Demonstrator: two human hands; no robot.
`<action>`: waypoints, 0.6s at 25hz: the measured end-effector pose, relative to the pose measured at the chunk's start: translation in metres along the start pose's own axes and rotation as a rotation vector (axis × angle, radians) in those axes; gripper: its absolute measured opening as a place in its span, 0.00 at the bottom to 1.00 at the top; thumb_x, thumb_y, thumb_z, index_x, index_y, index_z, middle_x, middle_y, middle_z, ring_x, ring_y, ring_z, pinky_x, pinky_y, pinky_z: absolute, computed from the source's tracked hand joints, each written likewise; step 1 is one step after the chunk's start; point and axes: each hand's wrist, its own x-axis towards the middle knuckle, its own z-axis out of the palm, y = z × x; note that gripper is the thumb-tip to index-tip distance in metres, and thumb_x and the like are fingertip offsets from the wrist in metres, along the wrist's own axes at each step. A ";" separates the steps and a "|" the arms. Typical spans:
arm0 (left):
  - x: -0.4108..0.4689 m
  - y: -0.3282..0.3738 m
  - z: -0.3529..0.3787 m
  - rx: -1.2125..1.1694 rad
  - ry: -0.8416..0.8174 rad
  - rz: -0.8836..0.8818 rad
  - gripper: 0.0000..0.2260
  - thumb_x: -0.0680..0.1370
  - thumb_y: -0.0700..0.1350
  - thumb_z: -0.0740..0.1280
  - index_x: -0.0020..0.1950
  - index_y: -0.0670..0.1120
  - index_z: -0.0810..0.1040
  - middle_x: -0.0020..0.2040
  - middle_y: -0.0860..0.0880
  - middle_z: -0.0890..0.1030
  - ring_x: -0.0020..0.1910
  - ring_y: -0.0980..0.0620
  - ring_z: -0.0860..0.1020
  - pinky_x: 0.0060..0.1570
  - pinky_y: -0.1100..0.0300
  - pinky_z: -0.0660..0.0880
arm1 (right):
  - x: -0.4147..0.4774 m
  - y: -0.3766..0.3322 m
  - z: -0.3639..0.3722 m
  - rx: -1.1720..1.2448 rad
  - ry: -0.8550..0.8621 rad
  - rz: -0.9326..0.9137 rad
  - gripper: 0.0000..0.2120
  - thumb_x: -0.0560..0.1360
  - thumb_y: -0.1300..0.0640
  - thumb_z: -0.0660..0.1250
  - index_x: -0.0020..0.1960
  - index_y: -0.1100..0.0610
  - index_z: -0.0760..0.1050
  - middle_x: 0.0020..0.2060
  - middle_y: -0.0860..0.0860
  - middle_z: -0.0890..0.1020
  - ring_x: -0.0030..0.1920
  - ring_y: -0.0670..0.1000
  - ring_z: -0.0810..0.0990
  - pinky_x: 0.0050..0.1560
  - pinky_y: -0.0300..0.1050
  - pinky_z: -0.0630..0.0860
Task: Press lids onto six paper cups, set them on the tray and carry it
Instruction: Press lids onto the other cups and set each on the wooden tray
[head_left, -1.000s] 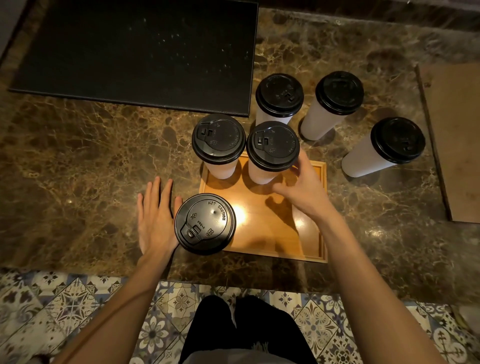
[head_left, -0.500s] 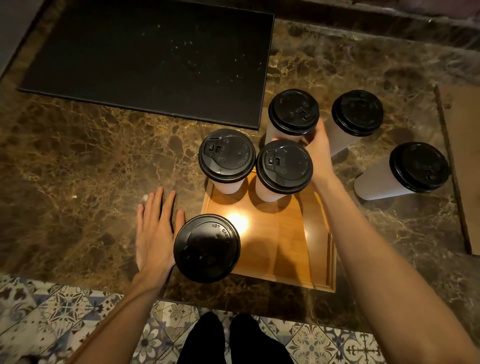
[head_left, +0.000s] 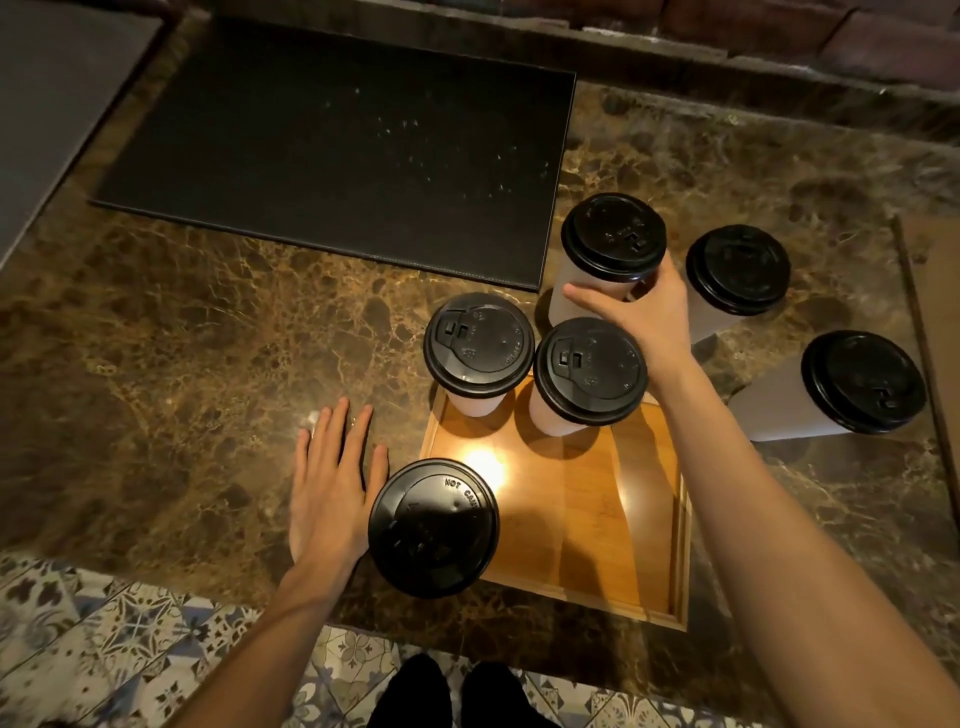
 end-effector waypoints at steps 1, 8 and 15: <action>0.000 0.000 0.000 0.005 -0.003 0.001 0.24 0.81 0.52 0.51 0.75 0.43 0.64 0.76 0.43 0.60 0.77 0.46 0.54 0.75 0.49 0.46 | 0.002 -0.004 -0.002 -0.016 0.000 -0.016 0.39 0.66 0.53 0.81 0.71 0.57 0.67 0.66 0.49 0.76 0.65 0.43 0.72 0.60 0.26 0.69; -0.004 0.004 -0.006 0.041 -0.005 0.033 0.34 0.78 0.60 0.40 0.74 0.42 0.65 0.76 0.42 0.61 0.76 0.44 0.56 0.75 0.49 0.47 | 0.006 -0.049 -0.029 0.003 0.029 -0.094 0.38 0.65 0.52 0.81 0.70 0.54 0.68 0.57 0.38 0.75 0.57 0.35 0.73 0.64 0.39 0.73; -0.014 0.011 -0.018 0.085 -0.078 0.017 0.26 0.82 0.56 0.45 0.77 0.46 0.54 0.78 0.45 0.50 0.77 0.49 0.47 0.75 0.51 0.41 | -0.039 -0.136 -0.077 0.097 0.084 -0.292 0.35 0.65 0.50 0.81 0.67 0.51 0.69 0.60 0.40 0.77 0.61 0.36 0.76 0.58 0.32 0.76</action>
